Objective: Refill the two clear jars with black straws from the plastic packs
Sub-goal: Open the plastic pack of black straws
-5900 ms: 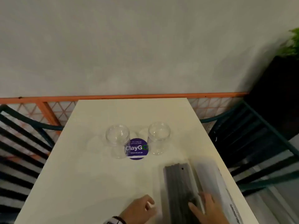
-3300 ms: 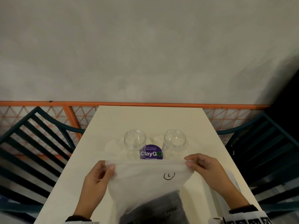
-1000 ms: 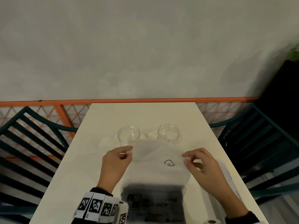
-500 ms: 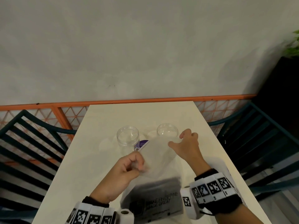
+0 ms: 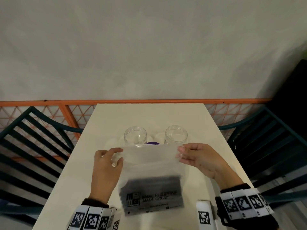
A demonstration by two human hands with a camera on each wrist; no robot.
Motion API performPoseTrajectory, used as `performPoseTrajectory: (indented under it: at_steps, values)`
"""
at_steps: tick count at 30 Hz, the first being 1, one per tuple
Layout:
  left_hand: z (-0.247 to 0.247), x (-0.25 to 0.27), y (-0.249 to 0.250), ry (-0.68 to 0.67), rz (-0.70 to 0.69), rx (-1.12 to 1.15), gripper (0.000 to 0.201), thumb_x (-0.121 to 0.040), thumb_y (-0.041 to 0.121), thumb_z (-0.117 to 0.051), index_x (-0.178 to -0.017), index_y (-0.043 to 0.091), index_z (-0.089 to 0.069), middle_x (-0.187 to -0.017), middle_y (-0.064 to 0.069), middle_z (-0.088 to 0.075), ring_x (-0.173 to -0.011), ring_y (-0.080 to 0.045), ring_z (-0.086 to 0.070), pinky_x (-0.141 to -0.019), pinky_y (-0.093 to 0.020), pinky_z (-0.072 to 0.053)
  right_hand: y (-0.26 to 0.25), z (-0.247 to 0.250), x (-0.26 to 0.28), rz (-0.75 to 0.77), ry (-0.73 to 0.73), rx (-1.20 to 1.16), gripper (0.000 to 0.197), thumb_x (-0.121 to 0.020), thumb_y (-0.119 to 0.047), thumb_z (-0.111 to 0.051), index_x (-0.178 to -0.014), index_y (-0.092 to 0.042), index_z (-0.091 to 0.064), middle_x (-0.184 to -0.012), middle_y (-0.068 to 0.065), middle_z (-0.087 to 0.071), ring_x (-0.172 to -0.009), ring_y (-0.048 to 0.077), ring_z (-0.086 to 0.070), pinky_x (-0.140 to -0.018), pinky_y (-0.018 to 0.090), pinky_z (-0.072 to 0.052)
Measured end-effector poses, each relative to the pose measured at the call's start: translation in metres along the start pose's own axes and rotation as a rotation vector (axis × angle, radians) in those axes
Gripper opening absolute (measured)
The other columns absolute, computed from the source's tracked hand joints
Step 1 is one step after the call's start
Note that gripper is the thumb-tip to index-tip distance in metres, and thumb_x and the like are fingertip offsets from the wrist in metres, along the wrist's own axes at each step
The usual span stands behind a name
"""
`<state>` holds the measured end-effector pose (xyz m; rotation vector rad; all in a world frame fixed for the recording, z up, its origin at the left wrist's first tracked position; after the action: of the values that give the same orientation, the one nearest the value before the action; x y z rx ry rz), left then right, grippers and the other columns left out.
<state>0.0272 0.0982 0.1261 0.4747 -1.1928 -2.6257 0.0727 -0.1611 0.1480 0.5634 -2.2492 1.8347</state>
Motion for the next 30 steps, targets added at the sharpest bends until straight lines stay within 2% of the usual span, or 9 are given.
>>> performPoseTrajectory:
  at_steps: [4,8,12,15,17,19,24,27,30]
  values:
    - [-0.007,-0.001,-0.002,-0.220,0.118,0.236,0.018,-0.084,0.005,-0.060,-0.086,0.021,-0.068,-0.087,0.002,-0.067,-0.075,-0.017,-0.061,-0.067,-0.019,-0.044,0.013,-0.001,-0.007,-0.070,-0.102,-0.355,0.019,-0.067,-0.009,-0.068,-0.085,-0.006,-0.061,-0.077,0.011,-0.073,-0.073,0.021,-0.073,-0.059,0.032,-0.059]
    - [-0.012,-0.002,0.000,-0.492,0.435,1.015,0.013,-0.080,0.003,-0.060,-0.094,0.002,-0.060,-0.072,-0.005,-0.068,-0.072,-0.017,-0.064,-0.062,-0.022,-0.055,0.020,0.000,-0.011,-0.123,-0.222,-0.636,0.068,-0.037,0.001,-0.091,-0.098,0.000,-0.062,-0.095,0.018,-0.072,-0.082,0.027,-0.071,-0.063,0.034,-0.059]
    - [-0.010,-0.001,-0.002,-0.655,0.577,1.444,0.044,-0.038,0.010,-0.088,-0.076,0.008,-0.066,-0.081,-0.009,-0.066,-0.073,-0.020,-0.065,-0.058,-0.029,-0.057,0.026,0.014,-0.017,-0.177,-0.111,-0.661,0.046,-0.031,0.013,-0.078,-0.071,0.000,-0.058,-0.068,0.014,-0.067,-0.062,0.026,-0.068,-0.057,0.039,-0.060]
    - [-0.007,0.004,0.005,-0.685,0.584,1.572,0.031,-0.045,0.007,-0.078,-0.071,0.010,-0.061,-0.076,-0.009,-0.066,-0.079,-0.027,-0.067,-0.062,-0.034,-0.057,0.028,0.021,-0.014,-0.221,0.004,-0.592,0.039,-0.036,0.010,-0.070,-0.065,-0.006,-0.049,-0.060,0.007,-0.055,-0.056,0.025,-0.059,-0.049,0.033,-0.057]
    - [-0.008,0.008,0.008,-0.646,0.530,1.501,0.034,-0.052,-0.003,-0.071,-0.080,0.012,-0.059,-0.074,-0.009,-0.068,-0.074,-0.025,-0.069,-0.060,-0.031,-0.057,0.026,0.020,-0.007,-0.212,0.071,-0.514,0.009,-0.064,0.000,-0.051,-0.062,-0.009,-0.051,-0.063,0.004,-0.053,-0.060,0.022,-0.053,-0.043,0.026,-0.051]
    - [-0.009,0.010,0.009,-0.560,0.462,1.284,0.042,-0.067,-0.016,-0.057,-0.095,0.015,-0.055,-0.075,-0.009,-0.069,-0.071,-0.021,-0.067,-0.059,-0.028,-0.058,0.024,0.014,0.001,-0.151,0.014,-0.275,0.013,-0.077,-0.011,-0.051,-0.067,-0.012,-0.057,-0.068,0.006,-0.059,-0.064,0.022,-0.056,-0.046,0.027,-0.048]
    - [-0.017,0.011,0.007,-0.400,0.396,0.858,0.053,-0.072,-0.011,-0.063,-0.113,0.020,-0.049,-0.092,-0.015,-0.058,-0.080,-0.028,-0.059,-0.069,-0.035,-0.052,0.035,0.007,-0.002,0.104,0.155,0.786,0.015,-0.084,-0.003,-0.052,-0.090,-0.015,-0.044,-0.097,0.010,-0.050,-0.077,0.023,-0.053,-0.062,0.029,-0.044]
    - [-0.021,0.008,-0.002,-0.238,0.388,0.644,0.033,-0.082,-0.001,-0.058,-0.098,0.026,-0.048,-0.096,-0.014,-0.056,-0.080,-0.025,-0.058,-0.069,-0.036,-0.048,0.030,0.012,-0.003,0.238,0.366,0.822,0.013,-0.081,-0.003,-0.059,-0.080,-0.015,-0.056,-0.088,0.006,-0.048,-0.076,0.024,-0.053,-0.074,0.039,-0.051]
    - [-0.017,0.005,-0.014,-0.115,0.308,0.399,0.025,-0.079,0.002,-0.062,-0.090,0.017,-0.045,-0.095,-0.008,-0.050,-0.072,-0.020,-0.052,-0.065,-0.031,-0.045,0.021,0.017,0.002,0.248,0.384,0.700,0.011,-0.075,-0.001,-0.069,-0.078,-0.011,-0.064,-0.073,0.010,-0.062,-0.058,0.019,-0.054,-0.058,0.025,-0.049]
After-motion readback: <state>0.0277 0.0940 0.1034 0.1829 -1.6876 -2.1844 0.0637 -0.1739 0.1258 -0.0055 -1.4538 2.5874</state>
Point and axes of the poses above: each hand's wrist, its own x-axis away from the middle knuckle, its own z-axis out of the back of the hand, y = z × x, the point moved 1 cm from there along -x, towards the middle knuckle
